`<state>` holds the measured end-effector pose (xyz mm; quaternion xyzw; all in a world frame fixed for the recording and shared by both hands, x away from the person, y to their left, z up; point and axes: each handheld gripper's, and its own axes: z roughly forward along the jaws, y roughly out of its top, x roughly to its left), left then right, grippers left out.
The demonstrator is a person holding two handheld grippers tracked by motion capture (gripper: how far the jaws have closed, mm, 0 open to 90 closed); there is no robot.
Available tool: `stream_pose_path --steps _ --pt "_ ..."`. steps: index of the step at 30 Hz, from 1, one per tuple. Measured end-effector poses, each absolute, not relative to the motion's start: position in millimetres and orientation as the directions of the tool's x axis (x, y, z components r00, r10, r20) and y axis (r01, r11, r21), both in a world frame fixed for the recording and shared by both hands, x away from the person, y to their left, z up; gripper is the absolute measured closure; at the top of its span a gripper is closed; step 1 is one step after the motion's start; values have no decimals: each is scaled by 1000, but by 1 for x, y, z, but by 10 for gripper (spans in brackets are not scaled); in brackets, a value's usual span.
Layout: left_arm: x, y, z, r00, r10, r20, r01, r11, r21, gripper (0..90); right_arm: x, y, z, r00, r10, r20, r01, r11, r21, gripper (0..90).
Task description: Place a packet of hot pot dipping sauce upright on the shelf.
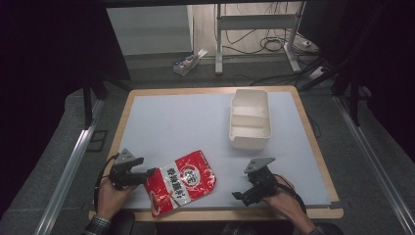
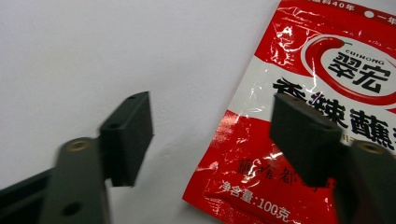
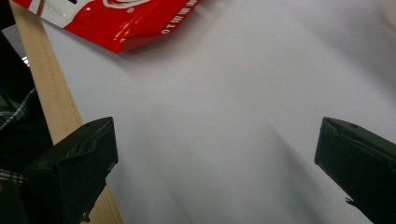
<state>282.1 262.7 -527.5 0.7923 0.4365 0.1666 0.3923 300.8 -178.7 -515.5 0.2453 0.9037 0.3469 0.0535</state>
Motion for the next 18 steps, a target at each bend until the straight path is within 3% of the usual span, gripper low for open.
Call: stream_pose_path --steps 7,18 --pt "280 265 -528 565 821 -86 550 -296 781 159 307 -155 -521 -890 443 112 404 649 645 0" --pt "280 265 -527 549 834 -56 533 -297 792 96 315 -119 -528 -910 394 126 377 666 644 4"
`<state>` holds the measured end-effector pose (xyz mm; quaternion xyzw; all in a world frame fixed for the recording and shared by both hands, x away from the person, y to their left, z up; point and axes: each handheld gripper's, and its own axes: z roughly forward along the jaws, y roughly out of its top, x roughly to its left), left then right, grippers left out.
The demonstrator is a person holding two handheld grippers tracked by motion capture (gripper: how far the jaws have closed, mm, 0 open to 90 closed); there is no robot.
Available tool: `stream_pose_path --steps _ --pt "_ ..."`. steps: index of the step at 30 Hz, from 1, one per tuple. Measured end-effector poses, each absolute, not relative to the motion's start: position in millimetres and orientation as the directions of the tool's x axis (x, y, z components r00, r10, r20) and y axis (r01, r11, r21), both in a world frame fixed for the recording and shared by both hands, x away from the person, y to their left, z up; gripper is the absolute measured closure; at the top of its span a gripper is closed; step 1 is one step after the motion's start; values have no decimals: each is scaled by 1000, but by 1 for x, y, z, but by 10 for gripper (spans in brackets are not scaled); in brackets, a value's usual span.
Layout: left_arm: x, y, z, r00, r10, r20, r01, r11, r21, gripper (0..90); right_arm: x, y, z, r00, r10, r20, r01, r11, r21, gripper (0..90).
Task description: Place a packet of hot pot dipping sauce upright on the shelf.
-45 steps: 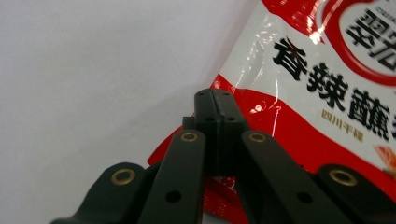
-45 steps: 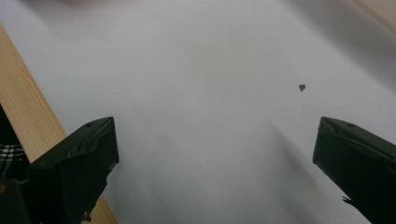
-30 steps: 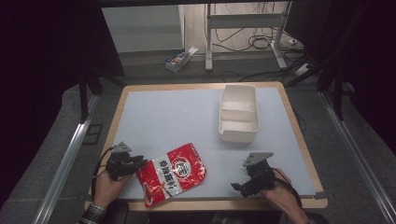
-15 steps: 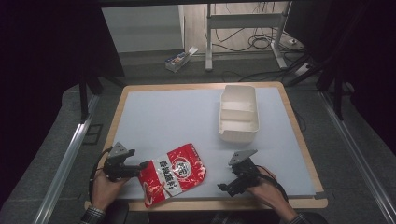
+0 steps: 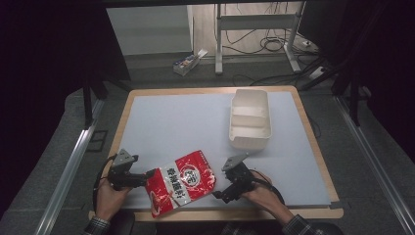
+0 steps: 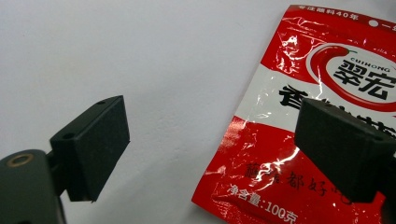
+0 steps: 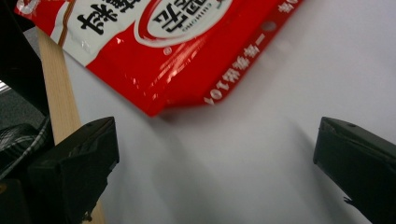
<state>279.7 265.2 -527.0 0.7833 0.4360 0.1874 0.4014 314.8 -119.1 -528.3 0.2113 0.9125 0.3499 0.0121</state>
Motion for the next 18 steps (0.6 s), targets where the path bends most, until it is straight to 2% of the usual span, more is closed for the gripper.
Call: stream_pose_path --steps 12,16,18 --pt "280 266 -527 549 834 -56 528 -294 797 86 322 -82 -531 -906 380 185 405 656 636 4" --pt "280 266 -528 549 834 -52 529 -299 794 87 323 -66 -531 -905 392 167 402 656 639 79" --pt "280 266 -528 549 834 -51 529 -299 794 88 323 -59 -531 -910 391 138 382 662 644 149"
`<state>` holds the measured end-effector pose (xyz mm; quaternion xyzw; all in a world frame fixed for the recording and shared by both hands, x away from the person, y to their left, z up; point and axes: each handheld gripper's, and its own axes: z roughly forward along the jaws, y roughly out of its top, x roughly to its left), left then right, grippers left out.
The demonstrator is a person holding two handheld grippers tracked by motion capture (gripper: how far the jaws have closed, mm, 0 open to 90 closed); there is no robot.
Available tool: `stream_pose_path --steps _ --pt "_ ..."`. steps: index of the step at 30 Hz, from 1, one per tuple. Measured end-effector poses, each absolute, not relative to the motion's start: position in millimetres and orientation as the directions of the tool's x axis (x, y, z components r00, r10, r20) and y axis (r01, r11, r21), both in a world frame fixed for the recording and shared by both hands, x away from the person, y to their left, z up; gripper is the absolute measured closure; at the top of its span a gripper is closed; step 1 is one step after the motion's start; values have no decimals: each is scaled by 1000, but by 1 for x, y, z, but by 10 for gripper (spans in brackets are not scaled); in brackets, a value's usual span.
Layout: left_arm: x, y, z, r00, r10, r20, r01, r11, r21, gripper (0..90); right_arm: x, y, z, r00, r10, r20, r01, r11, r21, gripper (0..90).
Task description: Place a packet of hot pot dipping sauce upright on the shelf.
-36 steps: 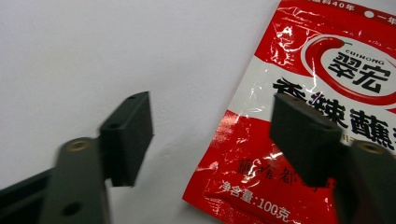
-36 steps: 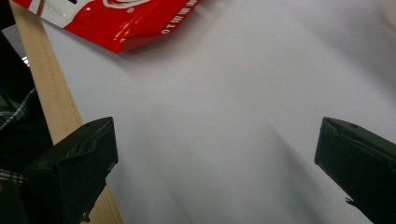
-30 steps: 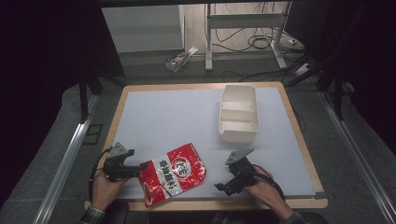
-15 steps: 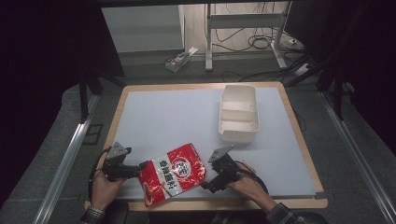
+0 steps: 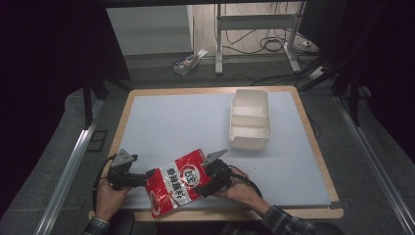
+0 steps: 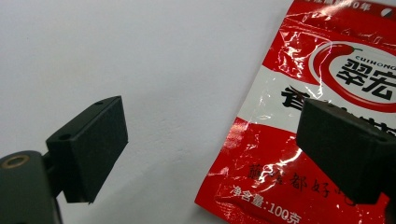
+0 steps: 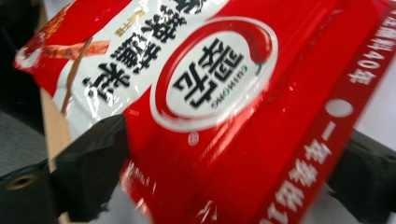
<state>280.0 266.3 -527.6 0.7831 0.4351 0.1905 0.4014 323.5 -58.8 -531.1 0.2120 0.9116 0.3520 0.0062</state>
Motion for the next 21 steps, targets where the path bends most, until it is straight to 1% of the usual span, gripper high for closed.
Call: stream_pose_path --steps 5,6,7,8,10,12,13,15,16,18,21 --pt "280 266 -528 549 834 -51 532 -301 791 89 327 -44 -530 -905 400 146 393 651 650 357" --pt "280 266 -528 549 834 -51 532 -301 791 90 327 -44 -530 -905 400 146 393 651 650 357" --pt "280 266 -528 549 834 -51 532 -302 791 90 328 -42 -529 -904 401 147 395 653 647 400" --pt "280 266 -528 551 833 -51 532 -304 790 90 329 -40 -529 -900 405 163 408 645 646 481" --pt "280 266 -529 551 833 -50 532 -305 790 91 330 -38 -530 -900 397 180 412 638 650 550" --pt "281 266 -529 552 832 -50 532 -305 790 92 329 -35 -529 -906 394 155 395 654 645 687" --pt "281 266 -529 553 832 -47 531 -308 789 92 329 -34 -529 -910 385 154 389 665 638 776" --pt "280 266 -528 555 831 -45 529 -311 789 93 330 -32 -528 -906 386 174 406 672 619 877" --pt "280 266 -528 556 830 -45 530 -312 789 93 329 -31 -528 -903 388 185 414 671 615 881" --pt "280 266 -528 556 830 -44 530 -313 788 93 328 -29 -524 -911 379 164 396 686 611 882" --pt "280 266 -528 555 831 -43 526 -310 792 93 331 -30 -519 -907 378 184 406 677 614 881"
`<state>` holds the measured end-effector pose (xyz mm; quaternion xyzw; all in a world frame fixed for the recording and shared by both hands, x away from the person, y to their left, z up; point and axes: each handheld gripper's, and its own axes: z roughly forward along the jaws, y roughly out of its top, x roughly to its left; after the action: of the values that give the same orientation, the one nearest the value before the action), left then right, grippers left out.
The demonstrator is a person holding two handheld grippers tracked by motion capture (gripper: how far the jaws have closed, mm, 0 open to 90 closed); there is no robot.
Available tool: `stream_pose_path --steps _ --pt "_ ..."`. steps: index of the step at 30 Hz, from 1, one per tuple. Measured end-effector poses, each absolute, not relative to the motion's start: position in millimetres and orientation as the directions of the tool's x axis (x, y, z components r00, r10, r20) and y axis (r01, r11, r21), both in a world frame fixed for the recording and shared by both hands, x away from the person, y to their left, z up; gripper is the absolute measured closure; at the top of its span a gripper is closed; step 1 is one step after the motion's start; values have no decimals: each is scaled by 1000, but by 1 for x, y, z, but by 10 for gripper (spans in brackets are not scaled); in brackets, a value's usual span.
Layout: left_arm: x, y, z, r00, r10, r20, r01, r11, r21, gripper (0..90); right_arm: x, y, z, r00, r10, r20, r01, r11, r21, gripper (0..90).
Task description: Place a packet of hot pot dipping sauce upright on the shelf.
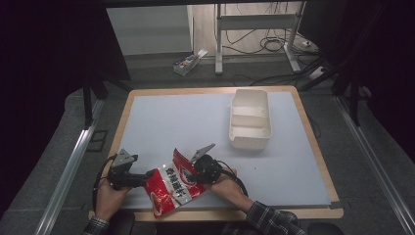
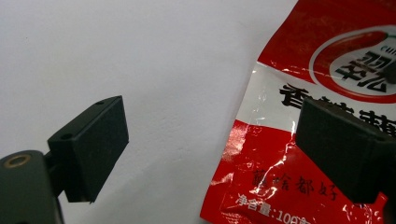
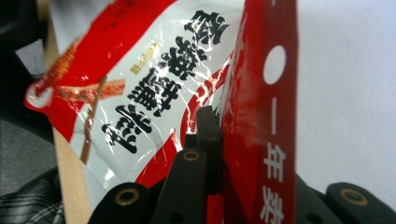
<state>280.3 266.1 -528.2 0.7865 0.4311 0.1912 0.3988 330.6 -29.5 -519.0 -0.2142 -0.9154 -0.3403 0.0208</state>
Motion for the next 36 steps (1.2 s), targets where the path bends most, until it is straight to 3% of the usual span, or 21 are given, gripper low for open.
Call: stream_pose_path --steps 12,26,36 --pt "280 269 -527 548 835 -51 518 -291 804 94 341 -36 -475 -909 340 241 411 634 656 881" --pt "280 266 -528 573 818 -42 522 -326 788 72 348 -40 -413 -937 294 190 339 624 704 882" --pt "281 265 -529 584 811 -37 524 -342 780 70 353 -49 -383 -940 320 120 301 609 734 882"
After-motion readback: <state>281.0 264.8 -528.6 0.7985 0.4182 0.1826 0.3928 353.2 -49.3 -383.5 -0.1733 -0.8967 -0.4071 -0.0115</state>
